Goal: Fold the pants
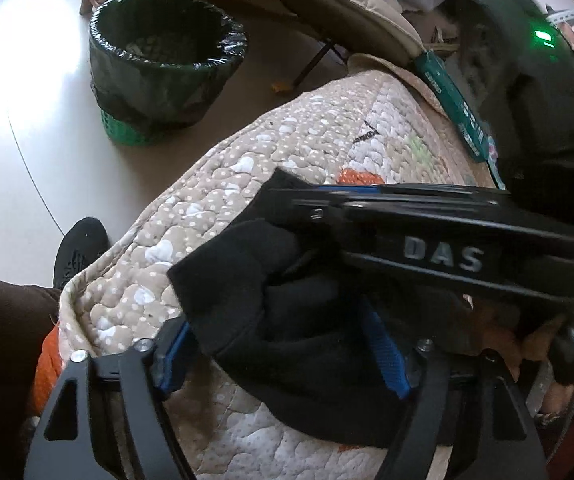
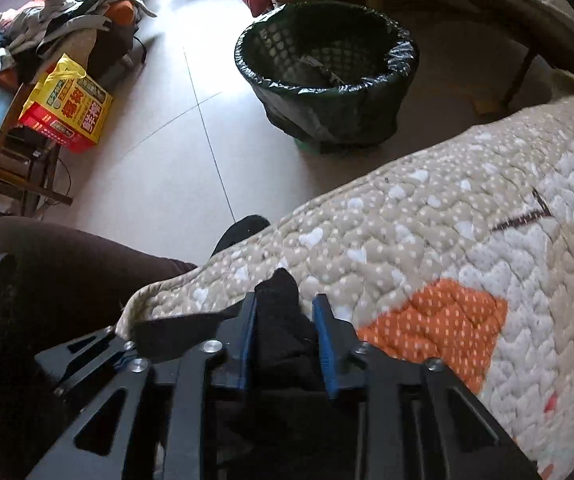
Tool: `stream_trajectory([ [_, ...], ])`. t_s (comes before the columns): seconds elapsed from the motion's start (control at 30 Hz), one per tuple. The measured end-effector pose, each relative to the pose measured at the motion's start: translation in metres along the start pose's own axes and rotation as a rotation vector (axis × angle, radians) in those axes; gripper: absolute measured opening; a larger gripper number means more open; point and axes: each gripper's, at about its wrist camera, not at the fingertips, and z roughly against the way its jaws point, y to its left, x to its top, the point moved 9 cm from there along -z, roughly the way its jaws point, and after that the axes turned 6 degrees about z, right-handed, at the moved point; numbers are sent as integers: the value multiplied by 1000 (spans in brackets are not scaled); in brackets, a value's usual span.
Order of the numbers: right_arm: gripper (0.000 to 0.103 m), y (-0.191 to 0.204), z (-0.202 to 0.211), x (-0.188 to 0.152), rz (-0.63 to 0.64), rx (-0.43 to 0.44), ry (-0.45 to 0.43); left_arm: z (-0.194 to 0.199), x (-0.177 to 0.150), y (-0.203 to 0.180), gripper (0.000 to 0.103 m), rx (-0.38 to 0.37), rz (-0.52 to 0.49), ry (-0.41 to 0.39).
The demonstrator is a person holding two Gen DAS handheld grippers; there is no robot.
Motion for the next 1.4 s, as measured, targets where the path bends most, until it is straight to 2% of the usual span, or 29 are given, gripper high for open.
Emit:
stream_trajectory([
  [0.03, 25, 0, 5, -1, -1, -11, -13, 2, 1, 0, 41, -3, -7, 4],
  [0.1, 25, 0, 23, -1, -11, -28, -56, 5, 1, -1, 30, -28, -12, 20],
  [0.23, 24, 6, 62, -4, -26, -39, -131, 24, -2, -22, 28, -99, -27, 12],
  [0.3, 24, 9, 87, -11, -26, -61, -170, 37, -7, -43, 28, -135, -57, 6],
  [0.43, 24, -4, 135, -38, -75, -109, -239, 49, -31, -99, 28, -179, -182, 12],
  [0.53, 24, -29, 170, -80, -159, -160, -279, 42, -62, -146, 28, -201, -285, 52],
  [0.67, 24, -65, 195, -147, -288, -218, -298, 13, -119, -199, 30, -204, -418, 112],
  [0.73, 27, -84, 196, -190, -362, -242, -286, -5, -152, -216, 40, -193, -496, 148],
  [0.77, 30, -95, 192, -216, -416, -250, -267, -16, -170, -223, 42, -181, -544, 175],
  [0.83, 34, -122, 183, -270, -537, -309, -223, -24, -198, -229, 42, -179, -602, 232],
  [0.9, 35, -141, 185, -307, -625, -377, -205, -16, -221, -233, 50, -226, -638, 296],
  [0.93, 36, -153, 190, -332, -693, -406, -224, -9, -227, -233, 55, -242, -666, 310],
  [1.03, 38, -177, 215, -377, -889, -447, -304, 17, -228, -227, 58, -281, -714, 315],
  [1.13, 38, -180, 248, -380, -955, -455, -454, 32, -201, -209, 60, -249, -674, 259],
  [1.2, 38, -165, 258, -361, -909, -396, -525, 27, -173, -195, 61, -195, -602, 207],
  [1.27, 38, -145, 252, -337, -847, -312, -556, 17, -153, -184, 61, -147, -539, 182],
  [1.33, 38, -125, 235, -311, -784, -234, -535, 5, -137, -180, 61, -115, -518, 150],
  [1.4, 38, -115, 219, -296, -737, -247, -489, -7, -132, -177, 61, -93, -527, 145],
])
